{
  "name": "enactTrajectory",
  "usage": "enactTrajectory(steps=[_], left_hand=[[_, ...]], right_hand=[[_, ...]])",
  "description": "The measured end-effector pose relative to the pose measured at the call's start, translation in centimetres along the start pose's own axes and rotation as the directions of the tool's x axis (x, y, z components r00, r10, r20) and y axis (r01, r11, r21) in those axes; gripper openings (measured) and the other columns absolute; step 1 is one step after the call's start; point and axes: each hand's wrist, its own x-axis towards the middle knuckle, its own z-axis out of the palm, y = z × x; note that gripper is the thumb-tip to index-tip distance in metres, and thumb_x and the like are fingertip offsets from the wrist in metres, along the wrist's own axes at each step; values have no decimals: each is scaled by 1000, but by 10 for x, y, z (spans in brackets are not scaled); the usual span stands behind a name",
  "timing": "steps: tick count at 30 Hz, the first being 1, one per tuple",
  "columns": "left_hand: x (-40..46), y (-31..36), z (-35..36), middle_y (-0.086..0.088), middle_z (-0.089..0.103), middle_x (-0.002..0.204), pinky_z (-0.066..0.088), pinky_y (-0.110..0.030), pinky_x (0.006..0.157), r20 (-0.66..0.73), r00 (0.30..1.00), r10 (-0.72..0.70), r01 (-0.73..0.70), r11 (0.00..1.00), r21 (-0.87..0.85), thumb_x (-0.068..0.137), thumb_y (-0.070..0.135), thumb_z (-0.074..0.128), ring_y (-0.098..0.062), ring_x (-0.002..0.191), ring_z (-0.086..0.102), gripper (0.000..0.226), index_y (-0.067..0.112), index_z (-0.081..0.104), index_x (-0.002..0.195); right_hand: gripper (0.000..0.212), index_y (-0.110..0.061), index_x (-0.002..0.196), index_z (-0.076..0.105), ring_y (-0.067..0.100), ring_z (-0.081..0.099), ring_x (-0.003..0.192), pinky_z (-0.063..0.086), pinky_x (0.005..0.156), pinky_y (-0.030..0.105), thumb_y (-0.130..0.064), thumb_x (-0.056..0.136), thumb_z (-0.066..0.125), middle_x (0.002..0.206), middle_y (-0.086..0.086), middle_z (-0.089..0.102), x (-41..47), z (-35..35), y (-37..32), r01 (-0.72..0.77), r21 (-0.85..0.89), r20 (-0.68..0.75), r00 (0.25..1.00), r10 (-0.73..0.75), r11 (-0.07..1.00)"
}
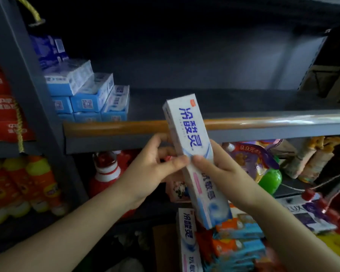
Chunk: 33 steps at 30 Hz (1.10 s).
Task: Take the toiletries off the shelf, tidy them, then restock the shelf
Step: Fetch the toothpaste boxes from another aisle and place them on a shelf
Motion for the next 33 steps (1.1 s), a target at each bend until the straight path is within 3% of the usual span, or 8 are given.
enactTrajectory(steps=[4, 8, 16, 18, 22, 26, 30, 33], left_hand=[[-7, 44, 10, 8, 72, 79, 53, -19, 62, -105, 975, -195, 213, 957, 196, 88, 28, 52, -7, 74, 69, 10, 25, 56, 96], [-35, 118, 14, 10, 68, 63, 50, -14, 56, -221, 916, -335, 387, 882, 270, 98, 16, 41, -1, 59, 65, 23, 22, 58, 85], [-147, 249, 2, 10, 67, 93, 45, -18, 70, -374, 810, -451, 583, 685, 437, 96, 24, 47, 0, 83, 61, 17, 27, 63, 89], [-190, 259, -5, 10, 67, 87, 47, -20, 67, -444, 766, -464, 638, 634, 438, 95, 26, 49, 0, 79, 62, 17, 33, 61, 86], [-294, 270, -15, 1, 69, 83, 49, -20, 67, -681, 579, -449, 762, 596, 254, 95, 16, 50, -8, 72, 64, 13, 20, 61, 90], [-410, 282, -26, -9, 66, 81, 46, -25, 72, -885, 321, -339, 856, 504, 117, 91, 6, 55, -22, 78, 62, 10, 5, 64, 89], [-520, 303, -47, -19, 68, 89, 45, -29, 72, -964, 23, -265, 912, 401, -89, 93, 11, 53, -30, 85, 64, 19, -2, 66, 94], [-597, 320, -74, -17, 68, 100, 43, -26, 74, -970, -161, -180, 887, 404, -222, 93, 12, 53, -28, 89, 64, 22, -1, 63, 108]], right_hand=[[31, -28, 110, 57, 6, 67, 84, 53, 67, 19, -30, 79, 55, 93, -9, 73, 0, -15, -37, -368, 232, 213, 922, 323, 900], [36, -21, 105, 59, 12, 68, 69, 54, 63, 25, -36, 73, 53, 84, -1, 73, -7, 1, -100, -637, 341, 293, 771, 566, 691], [42, -18, 89, 73, 16, 67, 63, 54, 57, 27, -53, 78, 51, 75, 4, 71, -35, 75, -206, -893, 236, 523, 449, 724, 382], [40, -20, 86, 72, 12, 67, 60, 52, 52, 23, -54, 75, 54, 70, 0, 71, -38, 95, -213, -897, 153, 563, 424, 710, 414], [34, -31, 101, 61, 6, 69, 73, 51, 60, 21, -47, 70, 63, 81, -11, 71, -42, 149, -215, -711, -179, 681, 409, 607, 680], [15, -36, 90, 59, -1, 67, 69, 50, 52, 16, -28, 82, 70, 80, -16, 68, -47, 226, -217, -537, -334, 723, 381, 576, 774], [38, -20, 114, 56, 21, 63, 97, 53, 84, 42, -30, 80, 71, 109, 3, 64, -53, 331, -229, -318, -446, 758, 362, 542, 837], [51, -17, 113, 44, 16, 58, 97, 50, 71, 27, -31, 76, 76, 107, -5, 56, -58, 421, -254, -132, -420, 813, 386, 437, 898]])
